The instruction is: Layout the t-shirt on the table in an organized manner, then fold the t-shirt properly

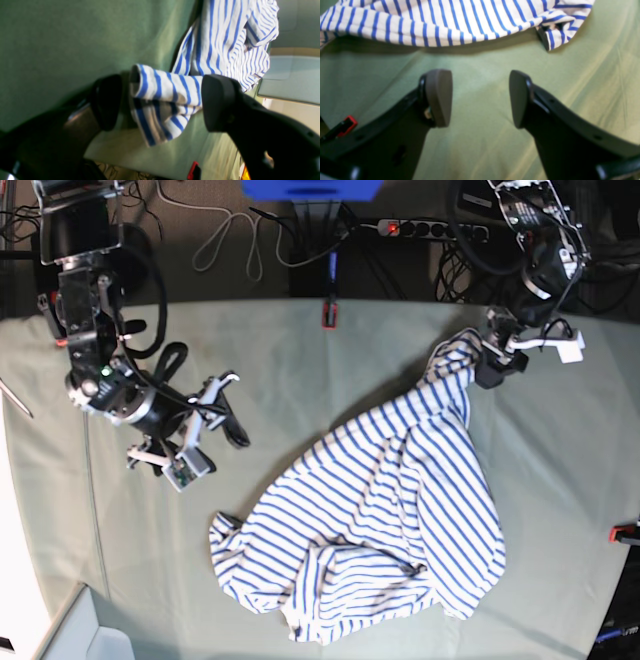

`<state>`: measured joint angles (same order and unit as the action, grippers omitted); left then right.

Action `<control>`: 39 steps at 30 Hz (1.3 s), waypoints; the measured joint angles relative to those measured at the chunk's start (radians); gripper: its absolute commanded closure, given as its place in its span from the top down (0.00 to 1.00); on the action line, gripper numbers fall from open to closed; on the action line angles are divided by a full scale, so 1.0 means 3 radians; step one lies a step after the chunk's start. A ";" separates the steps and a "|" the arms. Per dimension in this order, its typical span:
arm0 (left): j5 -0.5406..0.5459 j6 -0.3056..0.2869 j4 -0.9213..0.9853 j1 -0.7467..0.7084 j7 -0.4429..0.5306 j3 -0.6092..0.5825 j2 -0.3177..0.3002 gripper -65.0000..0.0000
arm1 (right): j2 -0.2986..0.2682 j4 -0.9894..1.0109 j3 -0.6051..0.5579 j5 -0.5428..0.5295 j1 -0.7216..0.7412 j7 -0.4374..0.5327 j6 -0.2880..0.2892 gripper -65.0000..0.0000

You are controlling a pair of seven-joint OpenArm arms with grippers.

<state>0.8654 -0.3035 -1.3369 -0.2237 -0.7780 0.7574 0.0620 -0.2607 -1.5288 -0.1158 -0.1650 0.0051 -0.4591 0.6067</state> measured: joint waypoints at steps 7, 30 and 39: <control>-0.0103 0.0051 0.0029 -0.0010 -0.0075 0.0000 0.0015 0.00 | -0.0013 0.0000 -0.0001 0.0000 -0.0018 0.0000 0.0000 0.57; 0.0605 0.0074 -0.0586 0.0169 -0.0678 0.0927 -0.0409 0.00 | 0.0122 0.2904 -0.0025 -0.0003 0.1680 0.0884 -0.0005 0.57; 0.0596 0.0074 -0.0561 0.0174 -0.0725 0.1027 -0.0486 0.00 | 0.0313 0.3704 -0.0029 -0.0004 0.1890 0.1610 -0.0005 0.57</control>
<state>1.0443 -0.2813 -1.5051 -0.1715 -0.9955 1.0657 -0.0837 -0.1669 -0.4175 -0.1246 -0.1661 0.5720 0.0238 0.6052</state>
